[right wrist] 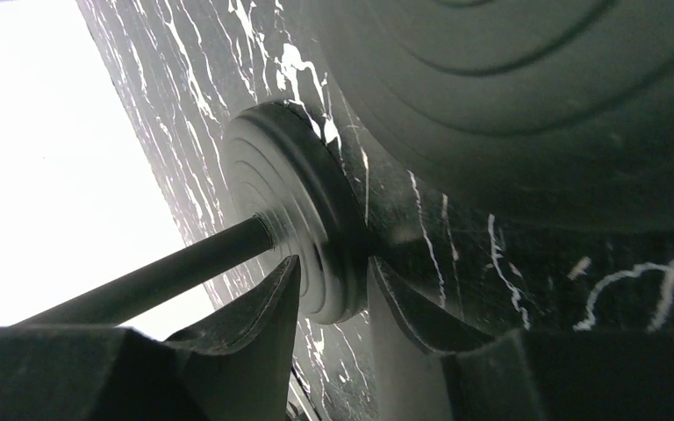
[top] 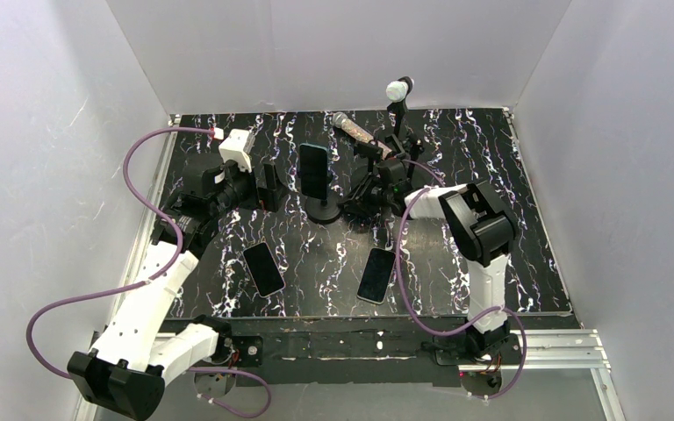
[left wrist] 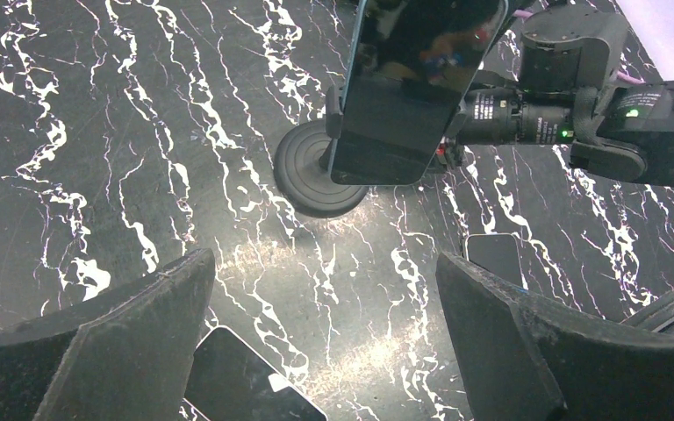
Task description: Place the phone on the phone stand
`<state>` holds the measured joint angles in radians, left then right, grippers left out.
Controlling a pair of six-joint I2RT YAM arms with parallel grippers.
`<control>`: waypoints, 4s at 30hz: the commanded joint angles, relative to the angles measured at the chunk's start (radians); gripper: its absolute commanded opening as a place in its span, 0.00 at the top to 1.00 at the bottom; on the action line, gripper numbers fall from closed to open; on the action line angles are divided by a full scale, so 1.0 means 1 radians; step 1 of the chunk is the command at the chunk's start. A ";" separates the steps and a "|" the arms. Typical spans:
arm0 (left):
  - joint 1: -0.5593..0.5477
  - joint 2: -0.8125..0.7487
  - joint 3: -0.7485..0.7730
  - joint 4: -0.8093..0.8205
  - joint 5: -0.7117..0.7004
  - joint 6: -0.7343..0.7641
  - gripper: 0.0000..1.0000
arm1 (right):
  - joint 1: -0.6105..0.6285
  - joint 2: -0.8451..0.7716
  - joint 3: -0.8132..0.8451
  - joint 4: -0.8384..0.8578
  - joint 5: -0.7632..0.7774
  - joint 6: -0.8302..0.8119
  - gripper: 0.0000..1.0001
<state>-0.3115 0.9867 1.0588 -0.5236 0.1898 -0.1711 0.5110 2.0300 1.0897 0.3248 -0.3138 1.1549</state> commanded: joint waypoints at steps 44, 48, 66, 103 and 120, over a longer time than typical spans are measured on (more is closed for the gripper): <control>0.004 -0.089 -0.025 0.031 -0.026 0.019 0.02 | 0.177 -0.049 0.114 -0.132 -0.074 -0.177 0.33; 0.004 -0.099 -0.032 0.035 -0.026 0.018 0.02 | 0.178 -0.135 0.036 -0.156 -0.074 -0.218 0.27; 0.005 -0.122 -0.050 0.056 -0.022 0.011 0.02 | 0.187 -0.638 -0.140 -0.531 0.097 -0.604 0.15; -0.814 0.457 0.011 0.131 -0.420 -0.398 0.02 | -0.592 -1.044 -0.442 -0.648 -0.226 -0.676 0.02; -0.913 0.846 0.252 -0.032 -0.526 -0.470 0.02 | -0.632 -1.019 -0.459 -0.631 -0.240 -0.682 0.02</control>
<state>-1.2137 1.8103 1.2507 -0.4931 -0.2726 -0.6189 -0.1120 1.0042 0.6384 -0.3408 -0.5278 0.4900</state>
